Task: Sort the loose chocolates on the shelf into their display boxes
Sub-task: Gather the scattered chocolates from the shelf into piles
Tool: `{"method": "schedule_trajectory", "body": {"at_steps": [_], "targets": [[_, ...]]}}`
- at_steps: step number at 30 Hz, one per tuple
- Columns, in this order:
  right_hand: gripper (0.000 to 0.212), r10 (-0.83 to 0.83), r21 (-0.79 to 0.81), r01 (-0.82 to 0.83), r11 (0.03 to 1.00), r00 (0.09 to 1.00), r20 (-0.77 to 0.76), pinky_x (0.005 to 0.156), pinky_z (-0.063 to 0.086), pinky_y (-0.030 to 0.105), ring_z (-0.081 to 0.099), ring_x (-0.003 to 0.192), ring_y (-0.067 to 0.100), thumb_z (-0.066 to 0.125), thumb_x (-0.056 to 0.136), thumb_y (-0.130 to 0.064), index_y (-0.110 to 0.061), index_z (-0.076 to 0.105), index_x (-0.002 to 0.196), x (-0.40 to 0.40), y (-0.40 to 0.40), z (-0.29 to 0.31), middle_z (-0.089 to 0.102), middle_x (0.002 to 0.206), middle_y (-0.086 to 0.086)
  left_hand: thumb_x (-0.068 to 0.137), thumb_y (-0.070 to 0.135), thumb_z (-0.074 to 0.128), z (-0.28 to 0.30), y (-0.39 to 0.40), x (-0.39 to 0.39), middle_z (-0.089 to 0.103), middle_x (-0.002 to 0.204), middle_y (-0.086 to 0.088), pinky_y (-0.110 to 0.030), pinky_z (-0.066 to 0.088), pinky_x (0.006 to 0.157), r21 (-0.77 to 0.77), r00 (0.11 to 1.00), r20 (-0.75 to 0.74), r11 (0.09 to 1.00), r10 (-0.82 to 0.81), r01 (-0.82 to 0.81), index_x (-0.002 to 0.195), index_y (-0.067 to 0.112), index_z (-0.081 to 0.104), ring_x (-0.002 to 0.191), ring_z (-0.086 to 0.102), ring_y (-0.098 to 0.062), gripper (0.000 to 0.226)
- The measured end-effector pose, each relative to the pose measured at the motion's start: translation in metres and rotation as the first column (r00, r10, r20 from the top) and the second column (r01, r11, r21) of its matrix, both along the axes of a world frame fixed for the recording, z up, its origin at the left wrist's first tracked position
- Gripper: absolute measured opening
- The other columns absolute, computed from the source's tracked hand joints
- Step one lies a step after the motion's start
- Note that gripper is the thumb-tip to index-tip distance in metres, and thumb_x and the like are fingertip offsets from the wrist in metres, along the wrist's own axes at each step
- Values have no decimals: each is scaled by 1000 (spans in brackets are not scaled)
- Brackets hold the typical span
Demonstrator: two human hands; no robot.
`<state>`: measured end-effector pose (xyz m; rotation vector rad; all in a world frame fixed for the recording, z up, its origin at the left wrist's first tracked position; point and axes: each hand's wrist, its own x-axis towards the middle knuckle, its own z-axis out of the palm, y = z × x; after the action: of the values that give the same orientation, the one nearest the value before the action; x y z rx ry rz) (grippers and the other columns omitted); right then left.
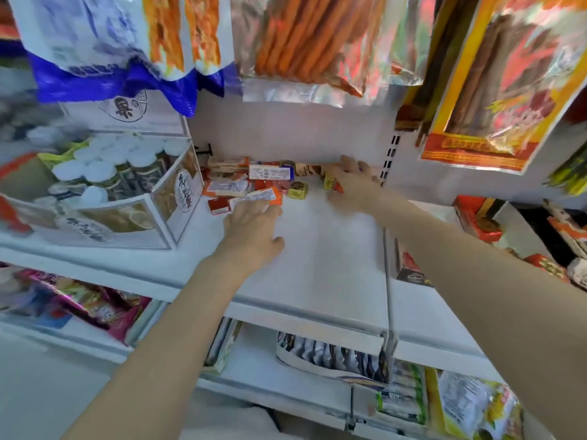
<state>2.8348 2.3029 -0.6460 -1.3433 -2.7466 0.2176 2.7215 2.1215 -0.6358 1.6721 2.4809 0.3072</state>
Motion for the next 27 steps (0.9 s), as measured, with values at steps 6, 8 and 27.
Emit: {"method": "schedule_trajectory", "body": {"at_steps": [6,8,27], "targets": [[47,42,81,-46,996,998,51,102,32,49,28,124,37,39,92,-34,-32,31,138,-13,4,-5,28,135,14,88,25,52,-5,1,-9,21,151,-3,-42,18,111,43,997,74,999,5,-8,137,22,35,138,10,-30,52],[43,103,52,-107,993,992,79,101,33,46,34,118,39,37,95,-27,-25,34,137,-11,-1,3,31,131,17,87,25,52,-6,3,-9,23,150,-3,-42,19,111,58,996,84,998,6,-11,135,22,37,136,13,-30,51],[43,10,-130,-40,991,976,-217,81,39,31,52,99,37,47,88,-14,-16,41,130,17,-44,15,43,115,19,82,19,59,-5,12,-4,45,123,-10,-44,36,99,70,996,93,997,15,-21,129,16,41,119,37,-32,51]]}}
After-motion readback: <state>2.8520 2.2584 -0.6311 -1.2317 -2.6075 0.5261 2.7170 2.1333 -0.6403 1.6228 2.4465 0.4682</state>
